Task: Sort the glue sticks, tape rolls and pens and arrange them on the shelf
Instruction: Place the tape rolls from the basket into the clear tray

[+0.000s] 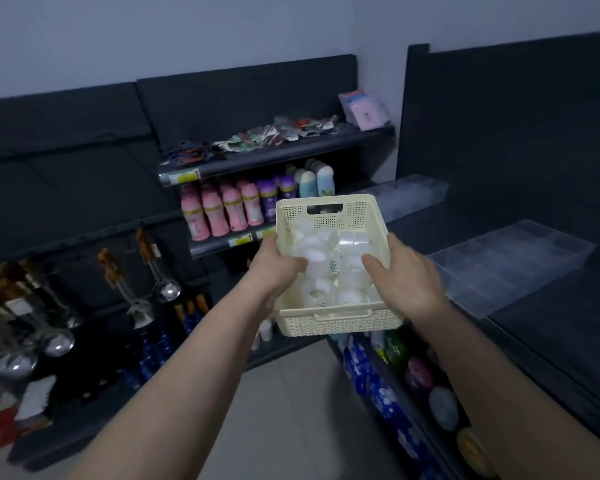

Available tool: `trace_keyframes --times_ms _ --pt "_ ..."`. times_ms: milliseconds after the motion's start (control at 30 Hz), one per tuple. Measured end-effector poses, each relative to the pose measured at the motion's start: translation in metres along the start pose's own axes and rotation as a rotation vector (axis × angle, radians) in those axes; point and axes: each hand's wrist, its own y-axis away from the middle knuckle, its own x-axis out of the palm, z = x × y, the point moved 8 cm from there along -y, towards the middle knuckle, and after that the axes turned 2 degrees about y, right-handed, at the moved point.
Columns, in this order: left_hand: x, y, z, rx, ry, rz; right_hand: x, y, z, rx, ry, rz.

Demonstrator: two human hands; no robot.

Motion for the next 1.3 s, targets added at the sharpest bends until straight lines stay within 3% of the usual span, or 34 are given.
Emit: trace_keyframes --times_ms 433,667,1000,1300 --pt "0.131 -0.205 -0.082 0.239 -0.141 0.402 -0.01 -0.143 -0.085 0.416 0.027 -0.233" --pt "0.217 -0.277 -0.106 0.235 -0.245 0.605 -0.015 -0.2 -0.141 0.575 0.056 -0.259" --pt "0.318 -0.32 -0.083 0.218 -0.315 0.92 -0.001 -0.205 -0.195 0.886 0.098 -0.249" --pt "0.371 -0.34 -0.042 0.224 -0.39 1.117 0.016 -0.195 -0.204 1.136 0.296 -0.25"
